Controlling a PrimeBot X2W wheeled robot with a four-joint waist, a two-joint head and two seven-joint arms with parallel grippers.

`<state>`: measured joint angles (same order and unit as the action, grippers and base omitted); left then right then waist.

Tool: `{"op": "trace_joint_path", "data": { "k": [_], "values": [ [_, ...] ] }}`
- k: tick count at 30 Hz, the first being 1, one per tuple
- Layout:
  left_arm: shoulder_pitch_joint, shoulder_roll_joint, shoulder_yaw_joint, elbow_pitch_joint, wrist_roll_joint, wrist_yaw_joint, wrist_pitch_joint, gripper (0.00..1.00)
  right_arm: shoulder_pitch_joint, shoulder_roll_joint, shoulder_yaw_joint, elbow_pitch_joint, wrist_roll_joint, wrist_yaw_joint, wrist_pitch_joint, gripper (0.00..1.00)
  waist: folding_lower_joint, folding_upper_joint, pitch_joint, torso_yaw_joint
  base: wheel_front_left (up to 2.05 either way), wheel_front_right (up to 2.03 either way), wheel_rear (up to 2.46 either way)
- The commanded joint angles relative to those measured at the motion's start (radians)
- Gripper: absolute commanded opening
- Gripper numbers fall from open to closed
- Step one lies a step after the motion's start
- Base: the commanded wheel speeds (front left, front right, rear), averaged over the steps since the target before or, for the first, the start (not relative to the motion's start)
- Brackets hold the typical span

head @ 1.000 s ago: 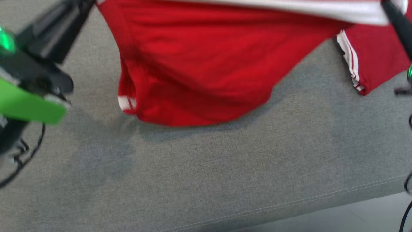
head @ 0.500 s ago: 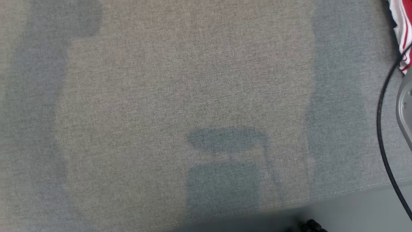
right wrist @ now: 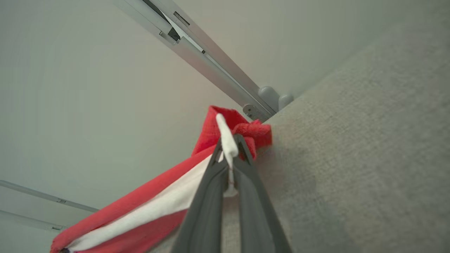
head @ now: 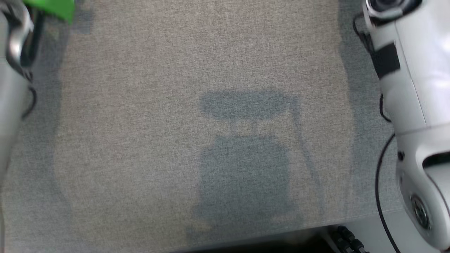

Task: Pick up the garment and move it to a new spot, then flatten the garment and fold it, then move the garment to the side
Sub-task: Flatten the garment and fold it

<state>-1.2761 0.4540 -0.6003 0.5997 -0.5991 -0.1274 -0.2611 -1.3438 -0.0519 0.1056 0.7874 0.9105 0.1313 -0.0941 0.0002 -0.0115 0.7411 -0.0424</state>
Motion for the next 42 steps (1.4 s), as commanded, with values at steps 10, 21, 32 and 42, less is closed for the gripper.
{"op": "trace_joint_path", "data": {
  "k": [10, 21, 32, 42],
  "values": [
    [0.418, 0.002, 0.044, -0.234, 0.017, -0.001, -0.005, 0.00, 0.571, -0.132, -0.069, -0.358, 0.147, -0.006, 0.066, 0.00, -0.0002, 0.0115, -0.151, 0.045, 0.00, 0.00, 0.00],
    [1.083, -0.028, 0.102, -0.479, -0.001, 0.087, -0.005, 0.00, 1.267, -0.130, -0.221, -0.745, 0.145, -0.008, 0.109, 0.00, -0.0002, 0.0115, -0.469, 0.022, 0.00, 0.00, 0.00],
    [1.376, -0.089, 0.112, -0.728, -0.112, 0.166, 0.007, 0.00, 1.487, -0.041, -0.322, -0.969, 0.154, -0.003, 0.219, 0.00, -0.0002, 0.0115, -0.482, 0.016, 0.00, 0.00, 0.00],
    [1.039, -0.143, 0.149, -0.718, -0.165, 0.195, 0.196, 0.00, 1.020, -0.023, -0.280, -0.781, -0.008, -0.001, 0.309, 0.00, -0.0002, 0.0115, -0.307, 0.088, 0.00, 0.00, 0.00]
  ]
}}
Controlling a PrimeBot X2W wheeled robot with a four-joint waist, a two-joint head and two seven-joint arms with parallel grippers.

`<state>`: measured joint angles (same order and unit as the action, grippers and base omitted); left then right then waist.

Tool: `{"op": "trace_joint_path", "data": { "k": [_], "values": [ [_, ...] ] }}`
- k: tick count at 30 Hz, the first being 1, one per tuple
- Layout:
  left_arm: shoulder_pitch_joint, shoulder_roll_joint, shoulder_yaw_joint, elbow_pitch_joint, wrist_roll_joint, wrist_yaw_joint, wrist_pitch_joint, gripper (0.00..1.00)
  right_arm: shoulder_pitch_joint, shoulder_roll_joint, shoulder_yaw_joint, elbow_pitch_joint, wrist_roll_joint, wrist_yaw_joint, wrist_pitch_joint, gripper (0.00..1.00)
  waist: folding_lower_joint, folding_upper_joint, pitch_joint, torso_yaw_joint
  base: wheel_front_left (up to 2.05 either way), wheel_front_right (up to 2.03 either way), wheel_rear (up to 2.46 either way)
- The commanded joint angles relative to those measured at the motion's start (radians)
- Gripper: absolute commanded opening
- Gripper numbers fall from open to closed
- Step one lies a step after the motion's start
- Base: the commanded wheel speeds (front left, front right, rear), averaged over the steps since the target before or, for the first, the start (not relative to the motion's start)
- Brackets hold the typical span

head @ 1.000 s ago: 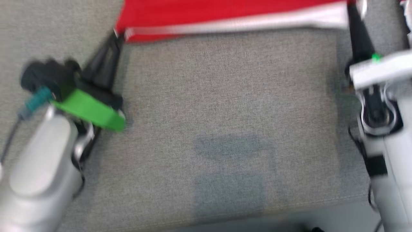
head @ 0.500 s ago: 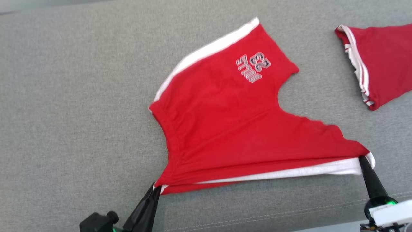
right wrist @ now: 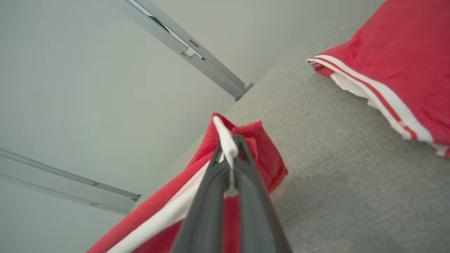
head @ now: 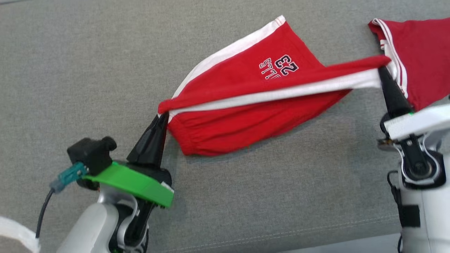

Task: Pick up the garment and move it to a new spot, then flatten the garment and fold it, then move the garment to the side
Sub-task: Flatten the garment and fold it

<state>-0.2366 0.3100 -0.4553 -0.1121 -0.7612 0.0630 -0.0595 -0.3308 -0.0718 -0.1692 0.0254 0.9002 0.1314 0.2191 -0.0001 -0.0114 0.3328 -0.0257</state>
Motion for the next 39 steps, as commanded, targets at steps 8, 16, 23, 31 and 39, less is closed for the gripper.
{"op": "trace_joint_path", "data": {
  "k": [8, 16, 23, 31, 39],
  "values": [
    [-0.233, -0.088, -0.003, 0.239, 0.004, 0.022, 0.036, 0.00, -0.360, 0.004, 0.036, 0.343, -0.127, -0.001, 0.006, 0.00, 0.0001, 0.0114, 0.158, 0.138, 0.00, 0.00, 0.00],
    [-0.304, -0.138, -0.028, 0.402, 0.011, 0.008, 0.023, 0.00, -0.527, -0.018, 0.067, 0.588, -0.234, -0.001, -0.029, 0.00, 0.0001, 0.0114, 0.150, 0.164, 0.00, 0.00, 0.00],
    [-0.344, -0.157, -0.050, 0.456, 0.018, -0.012, 0.021, 0.00, -0.607, -0.039, 0.103, 0.704, -0.284, -0.001, -0.037, 0.10, 0.0001, 0.0114, 0.152, 0.166, 0.00, 0.00, 0.00],
    [-0.373, -0.170, -0.061, 0.453, 0.014, -0.010, 0.032, 1.00, -0.680, -0.061, 0.127, 0.755, -0.307, -0.001, -0.069, 1.00, 0.0001, 0.0114, 0.150, 0.159, 0.00, 0.00, 0.00],
    [-0.329, -0.140, -0.054, 0.382, 0.031, 0.021, 0.016, 1.00, -0.661, -0.081, 0.195, 0.704, -0.296, -0.001, -0.118, 1.00, 0.0001, 0.0114, 0.128, 0.135, 0.00, 0.00, 0.00]
  ]
}}
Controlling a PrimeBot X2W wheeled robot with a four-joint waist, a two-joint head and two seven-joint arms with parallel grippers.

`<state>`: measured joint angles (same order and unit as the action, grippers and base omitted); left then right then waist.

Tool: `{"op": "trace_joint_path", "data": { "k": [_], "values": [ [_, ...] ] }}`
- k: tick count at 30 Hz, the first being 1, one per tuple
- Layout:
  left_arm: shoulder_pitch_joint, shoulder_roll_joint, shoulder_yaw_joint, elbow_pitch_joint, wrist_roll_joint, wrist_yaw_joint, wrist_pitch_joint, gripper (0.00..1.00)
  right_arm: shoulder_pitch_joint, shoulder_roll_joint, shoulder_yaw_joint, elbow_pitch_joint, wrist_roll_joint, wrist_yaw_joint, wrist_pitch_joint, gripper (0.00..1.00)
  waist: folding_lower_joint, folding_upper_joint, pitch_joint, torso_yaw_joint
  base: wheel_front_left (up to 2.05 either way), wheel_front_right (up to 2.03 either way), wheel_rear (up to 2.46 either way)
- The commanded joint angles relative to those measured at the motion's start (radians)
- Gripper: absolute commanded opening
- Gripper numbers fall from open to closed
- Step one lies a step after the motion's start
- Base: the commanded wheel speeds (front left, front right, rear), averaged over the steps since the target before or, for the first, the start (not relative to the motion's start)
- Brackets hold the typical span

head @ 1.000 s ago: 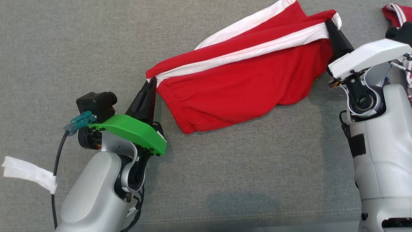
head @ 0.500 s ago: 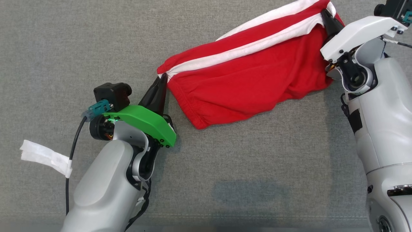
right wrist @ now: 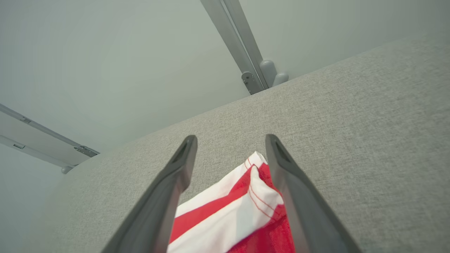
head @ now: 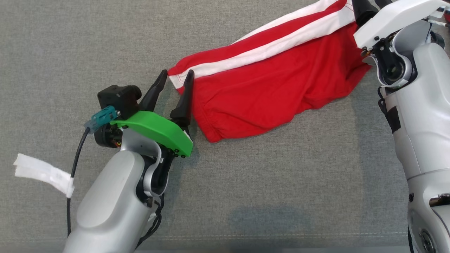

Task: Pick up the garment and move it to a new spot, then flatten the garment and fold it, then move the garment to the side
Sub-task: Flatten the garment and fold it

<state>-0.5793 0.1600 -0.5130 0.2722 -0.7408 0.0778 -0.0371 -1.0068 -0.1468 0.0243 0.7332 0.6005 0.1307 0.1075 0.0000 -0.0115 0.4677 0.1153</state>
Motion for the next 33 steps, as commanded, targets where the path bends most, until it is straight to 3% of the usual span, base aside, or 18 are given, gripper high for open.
{"op": "trace_joint_path", "data": {
  "k": [1, 6, 8, 14, 19, 25, 26, 27, 33],
  "values": [
    [0.022, 0.018, 0.004, -0.017, 0.021, 0.011, -0.019, 1.00, 0.029, -0.014, 0.017, -0.021, 0.002, 0.000, -0.020, 1.00, 0.0000, 0.0115, -0.013, -0.010, 0.00, 0.00, 0.00],
    [0.077, 0.057, 0.010, -0.093, 0.091, 0.056, -0.114, 1.00, 0.094, -0.064, 0.085, -0.094, -0.038, 0.000, -0.098, 1.00, 0.0000, 0.0115, -0.045, -0.024, 0.00, 0.00, 0.00],
    [0.135, 0.093, -0.006, -0.153, 0.166, 0.086, -0.176, 1.00, 0.158, -0.112, 0.135, -0.123, -0.095, 0.000, -0.131, 1.00, 0.0000, 0.0115, -0.068, -0.029, 0.00, 0.00, 0.00],
    [0.224, 0.125, -0.031, -0.239, 0.265, 0.123, -0.217, 1.00, 0.217, -0.175, 0.188, -0.138, -0.132, 0.000, -0.050, 1.00, 0.0000, 0.0115, -0.064, -0.010, 0.00, 0.00, 0.00],
    [0.264, 0.109, -0.034, -0.292, 0.321, 0.128, -0.228, 1.00, 0.211, -0.213, 0.230, -0.134, -0.120, 0.000, 0.060, 1.00, 0.0000, 0.0115, -0.025, 0.027, 0.00, 0.00, 0.00],
    [0.285, 0.051, -0.004, -0.307, 0.363, 0.097, -0.228, 1.00, 0.160, -0.228, 0.249, -0.040, -0.128, 0.000, 0.130, 1.00, 0.0000, 0.0115, 0.000, 0.086, 0.00, 0.00, 0.00],
    [0.289, 0.043, 0.003, -0.305, 0.367, 0.091, -0.228, 1.00, 0.159, -0.220, 0.251, -0.027, -0.109, 0.000, 0.140, 0.96, 0.0000, 0.0115, -0.002, 0.091, 0.00, 0.00, 0.00],
    [0.293, 0.038, 0.008, -0.301, 0.370, 0.085, -0.228, 1.00, 0.161, -0.209, 0.251, -0.016, -0.085, 0.000, 0.153, 0.00, 0.0000, 0.0115, -0.005, 0.095, 0.00, 0.00, 0.00],
    [0.334, 0.025, 0.053, -0.297, 0.407, 0.047, -0.228, 1.00, 0.207, -0.206, 0.317, -0.041, 0.049, 0.002, 0.205, 0.00, 0.0000, 0.0115, -0.048, 0.070, 0.00, 0.00, 0.00]
  ]
}}
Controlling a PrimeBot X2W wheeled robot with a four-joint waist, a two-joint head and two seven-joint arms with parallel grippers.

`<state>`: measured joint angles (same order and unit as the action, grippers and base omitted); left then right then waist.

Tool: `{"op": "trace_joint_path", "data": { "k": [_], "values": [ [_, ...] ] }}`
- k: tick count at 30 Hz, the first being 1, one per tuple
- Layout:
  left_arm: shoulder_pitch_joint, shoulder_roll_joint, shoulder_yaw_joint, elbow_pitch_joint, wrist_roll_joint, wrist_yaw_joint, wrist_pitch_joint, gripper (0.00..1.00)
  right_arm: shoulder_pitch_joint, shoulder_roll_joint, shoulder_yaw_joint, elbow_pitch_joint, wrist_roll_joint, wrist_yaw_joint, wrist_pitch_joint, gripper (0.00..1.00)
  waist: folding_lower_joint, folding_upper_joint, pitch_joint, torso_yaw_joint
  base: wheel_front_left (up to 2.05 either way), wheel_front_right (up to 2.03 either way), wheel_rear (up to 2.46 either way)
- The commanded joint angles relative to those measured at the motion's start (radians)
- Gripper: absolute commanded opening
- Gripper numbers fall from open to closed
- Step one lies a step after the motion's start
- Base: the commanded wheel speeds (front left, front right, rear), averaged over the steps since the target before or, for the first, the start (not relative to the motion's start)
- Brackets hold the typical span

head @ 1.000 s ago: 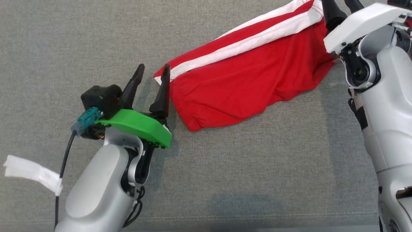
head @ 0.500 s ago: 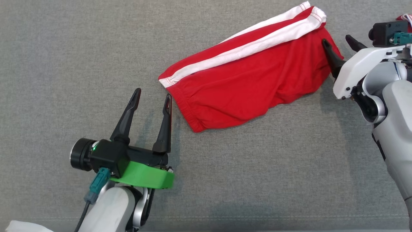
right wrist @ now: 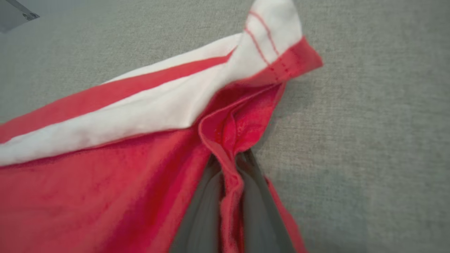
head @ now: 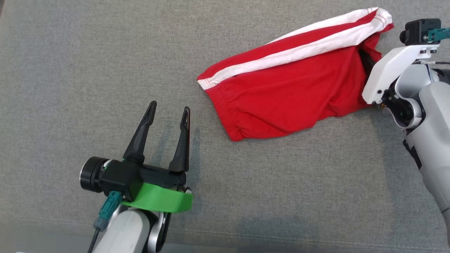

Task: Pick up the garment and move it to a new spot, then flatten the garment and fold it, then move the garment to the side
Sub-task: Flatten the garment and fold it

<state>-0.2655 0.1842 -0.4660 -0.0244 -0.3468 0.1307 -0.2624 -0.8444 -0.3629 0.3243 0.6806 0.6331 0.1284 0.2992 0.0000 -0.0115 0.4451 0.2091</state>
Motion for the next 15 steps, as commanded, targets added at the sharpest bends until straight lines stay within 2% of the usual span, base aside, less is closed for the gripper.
{"op": "trace_joint_path", "data": {
  "k": [1, 7, 15],
  "values": [
    [0.035, 0.003, 0.012, 0.000, 0.017, -0.014, -0.002, 1.00, 0.054, 0.010, 0.019, 0.005, 0.039, 0.004, 0.007, 0.00, 0.0000, 0.0115, -0.038, -0.035, 0.00, 0.00, 0.00],
    [0.146, 0.015, 0.059, 0.008, 0.036, -0.046, -0.003, 1.00, 0.128, 0.009, 0.020, -0.066, 0.187, 0.002, -0.038, 0.00, 0.0000, 0.0115, -0.136, -0.118, 0.00, 0.00, 0.00],
    [0.260, 0.005, 0.112, -0.024, 0.071, -0.075, -0.003, 1.00, 0.262, -0.064, -0.006, -0.116, 0.282, 0.002, -0.024, 0.00, 0.0000, 0.0115, -0.214, -0.191, 0.00, 0.00, 0.00]
  ]
}}
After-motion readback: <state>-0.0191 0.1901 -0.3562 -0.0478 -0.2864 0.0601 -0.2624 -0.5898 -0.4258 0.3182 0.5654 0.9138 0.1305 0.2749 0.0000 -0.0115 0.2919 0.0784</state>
